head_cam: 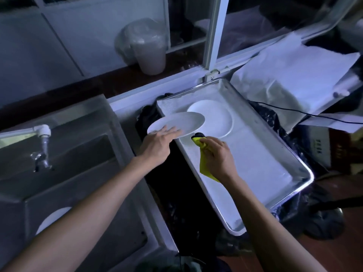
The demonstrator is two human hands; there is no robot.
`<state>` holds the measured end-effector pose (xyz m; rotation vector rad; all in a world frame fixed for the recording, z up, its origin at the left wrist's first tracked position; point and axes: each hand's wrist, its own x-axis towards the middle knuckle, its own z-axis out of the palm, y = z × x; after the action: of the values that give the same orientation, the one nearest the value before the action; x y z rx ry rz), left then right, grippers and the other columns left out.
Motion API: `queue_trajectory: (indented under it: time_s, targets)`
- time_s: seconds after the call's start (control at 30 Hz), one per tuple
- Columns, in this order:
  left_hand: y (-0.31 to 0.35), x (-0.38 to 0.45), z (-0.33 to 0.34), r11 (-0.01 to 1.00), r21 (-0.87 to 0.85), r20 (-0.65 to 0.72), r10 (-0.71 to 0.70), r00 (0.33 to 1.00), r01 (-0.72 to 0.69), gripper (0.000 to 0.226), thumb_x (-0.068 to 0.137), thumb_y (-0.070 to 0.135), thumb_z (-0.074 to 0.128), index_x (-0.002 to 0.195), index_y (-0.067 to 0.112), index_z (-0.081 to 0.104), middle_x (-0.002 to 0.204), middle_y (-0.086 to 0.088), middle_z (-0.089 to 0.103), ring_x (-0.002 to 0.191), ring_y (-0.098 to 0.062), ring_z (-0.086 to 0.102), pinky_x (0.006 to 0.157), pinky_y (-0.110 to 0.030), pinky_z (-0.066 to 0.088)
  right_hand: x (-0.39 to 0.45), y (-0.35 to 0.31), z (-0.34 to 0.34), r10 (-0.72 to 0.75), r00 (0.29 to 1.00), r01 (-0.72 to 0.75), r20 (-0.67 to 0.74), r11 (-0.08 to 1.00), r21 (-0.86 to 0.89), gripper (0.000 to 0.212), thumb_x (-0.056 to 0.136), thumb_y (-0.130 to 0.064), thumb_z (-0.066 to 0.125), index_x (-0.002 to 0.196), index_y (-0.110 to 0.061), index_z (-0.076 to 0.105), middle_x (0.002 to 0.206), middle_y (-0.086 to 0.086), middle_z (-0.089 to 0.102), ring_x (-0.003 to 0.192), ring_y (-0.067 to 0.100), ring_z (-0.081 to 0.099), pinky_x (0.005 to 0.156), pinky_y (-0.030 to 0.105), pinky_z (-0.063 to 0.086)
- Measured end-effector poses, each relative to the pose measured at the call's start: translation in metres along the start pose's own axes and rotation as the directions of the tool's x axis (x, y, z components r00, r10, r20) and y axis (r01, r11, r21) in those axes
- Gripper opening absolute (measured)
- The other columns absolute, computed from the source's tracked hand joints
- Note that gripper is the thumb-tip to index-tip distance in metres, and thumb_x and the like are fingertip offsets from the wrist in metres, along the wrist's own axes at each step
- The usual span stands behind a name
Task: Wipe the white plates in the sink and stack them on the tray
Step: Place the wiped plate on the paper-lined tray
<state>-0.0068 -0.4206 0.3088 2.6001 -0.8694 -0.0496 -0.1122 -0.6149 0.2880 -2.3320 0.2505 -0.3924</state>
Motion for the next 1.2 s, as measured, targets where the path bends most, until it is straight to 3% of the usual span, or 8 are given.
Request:
queue_trajectory:
  time_s: [0.23,0.43,0.57,0.9,1.2]
  targets:
    - [0.033,0.056,0.036,0.992,0.073,0.089,0.092,0.992,-0.099,0.071,0.090,-0.010,0.038,0.149,0.027,0.051,0.156,0.002,0.046,0.149,-0.027,0.036,0.116,-0.039,0.034,0.006,0.041,-0.021,0.092,0.995,-0.092,-0.033,0.996,-0.003,0.027,0.101,-0.014,0.053,0.118,-0.023,0.072,0.120,-0.009,0.070,0.100,0.033,0.062,0.083,0.037,0.052]
    - [0.047,0.084,0.062,0.985,0.114,0.114,0.119,0.986,-0.132,0.067,0.091,-0.010,0.041,0.148,0.023,0.053,0.153,-0.003,0.050,0.145,-0.030,0.041,0.115,-0.046,0.033,0.005,0.066,-0.034,0.119,0.993,-0.118,-0.028,0.993,0.027,0.028,0.097,-0.005,0.057,0.116,-0.017,0.073,0.121,-0.003,0.071,0.101,0.035,0.063,0.087,0.039,0.051]
    - [0.056,0.096,0.077,0.964,0.217,0.201,0.110,0.973,-0.154,0.065,0.096,-0.002,0.040,0.155,0.027,0.040,0.161,0.000,0.039,0.151,-0.026,0.031,0.118,-0.045,0.022,0.003,0.081,-0.042,0.150,0.989,-0.150,-0.004,0.989,0.007,0.028,0.095,-0.003,0.060,0.118,-0.013,0.073,0.125,0.000,0.069,0.106,0.035,0.060,0.093,0.039,0.048]
    - [0.063,0.112,0.104,0.899,0.383,0.299,0.094,0.949,-0.210,0.076,0.094,0.002,0.045,0.161,0.026,0.017,0.168,0.002,0.016,0.155,-0.026,0.011,0.122,-0.050,0.015,-0.008,0.099,-0.042,0.202,0.979,-0.202,0.014,0.979,0.010,0.034,0.091,0.001,0.060,0.120,-0.013,0.071,0.127,-0.002,0.067,0.109,0.034,0.058,0.094,0.038,0.047]
    - [0.052,0.109,0.130,0.881,0.410,0.375,0.072,0.924,-0.235,0.080,0.098,0.009,0.046,0.161,0.025,0.000,0.170,-0.002,-0.006,0.156,-0.030,-0.009,0.122,-0.060,0.005,-0.019,0.110,-0.033,0.214,0.976,-0.214,0.030,0.977,-0.012,0.037,0.091,0.001,0.060,0.121,-0.017,0.070,0.128,-0.004,0.067,0.107,0.032,0.058,0.094,0.038,0.046]
